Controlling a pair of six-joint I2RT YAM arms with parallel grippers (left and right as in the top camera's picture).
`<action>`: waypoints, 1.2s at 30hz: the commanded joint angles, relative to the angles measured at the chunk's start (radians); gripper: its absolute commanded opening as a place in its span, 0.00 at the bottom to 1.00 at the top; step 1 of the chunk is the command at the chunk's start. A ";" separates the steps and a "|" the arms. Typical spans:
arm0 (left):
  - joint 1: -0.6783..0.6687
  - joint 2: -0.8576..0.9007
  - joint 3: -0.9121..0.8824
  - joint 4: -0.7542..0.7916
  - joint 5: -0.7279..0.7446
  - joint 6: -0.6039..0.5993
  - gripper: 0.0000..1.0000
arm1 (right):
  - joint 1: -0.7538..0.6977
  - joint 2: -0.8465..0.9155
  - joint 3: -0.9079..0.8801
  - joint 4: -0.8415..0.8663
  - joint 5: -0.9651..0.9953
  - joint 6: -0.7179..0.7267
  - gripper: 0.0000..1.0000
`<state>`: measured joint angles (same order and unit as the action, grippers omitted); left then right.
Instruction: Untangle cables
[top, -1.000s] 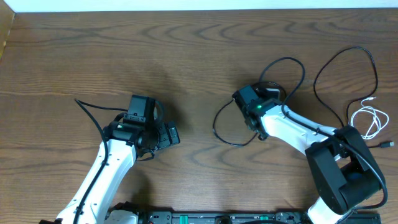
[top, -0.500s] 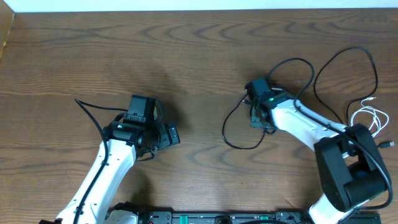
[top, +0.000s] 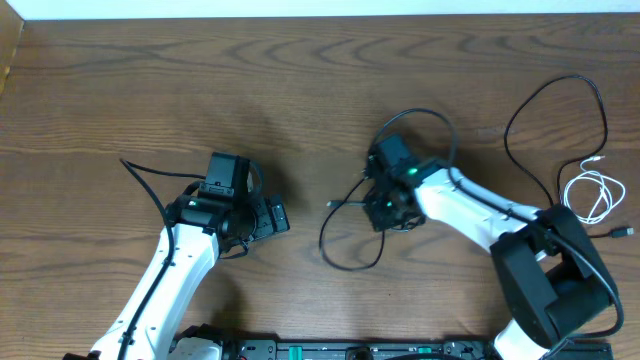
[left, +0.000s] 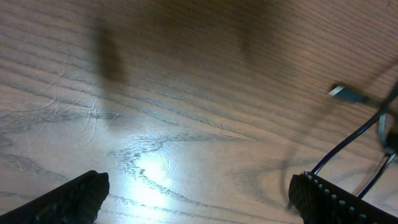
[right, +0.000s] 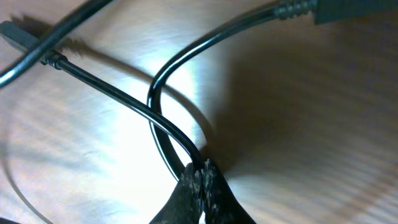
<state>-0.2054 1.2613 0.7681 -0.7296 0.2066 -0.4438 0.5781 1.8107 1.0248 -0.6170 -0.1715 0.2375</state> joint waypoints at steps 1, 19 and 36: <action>0.004 0.007 0.010 -0.003 -0.010 0.010 0.98 | 0.064 0.021 0.067 -0.003 0.011 -0.048 0.01; 0.004 0.007 0.010 -0.003 -0.010 0.010 0.98 | 0.065 0.021 0.220 -0.250 0.529 0.168 0.01; 0.004 0.007 0.010 -0.003 -0.010 0.010 0.98 | 0.063 0.023 0.216 -0.246 0.641 0.446 0.16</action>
<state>-0.2054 1.2613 0.7681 -0.7296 0.2066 -0.4435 0.6426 1.8309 1.2407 -0.8654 0.4332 0.6338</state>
